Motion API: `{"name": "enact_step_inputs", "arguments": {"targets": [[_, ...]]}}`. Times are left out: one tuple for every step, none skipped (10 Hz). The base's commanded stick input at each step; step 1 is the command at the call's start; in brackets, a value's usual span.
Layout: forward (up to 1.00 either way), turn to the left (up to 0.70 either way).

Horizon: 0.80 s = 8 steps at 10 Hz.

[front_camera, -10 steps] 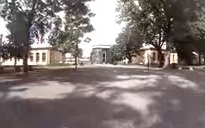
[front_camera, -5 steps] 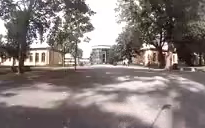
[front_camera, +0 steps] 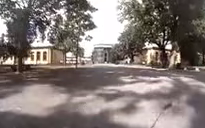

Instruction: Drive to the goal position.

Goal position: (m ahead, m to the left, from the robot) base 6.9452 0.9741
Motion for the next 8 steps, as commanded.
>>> {"name": "enact_step_inputs", "arguments": {"targets": [[0.70,0.00],[0.70,0.00],[0.70,0.00],[0.70,0.00],[0.70,0.00],[0.70,0.00],[0.70,0.00],[0.70,0.00]]}}
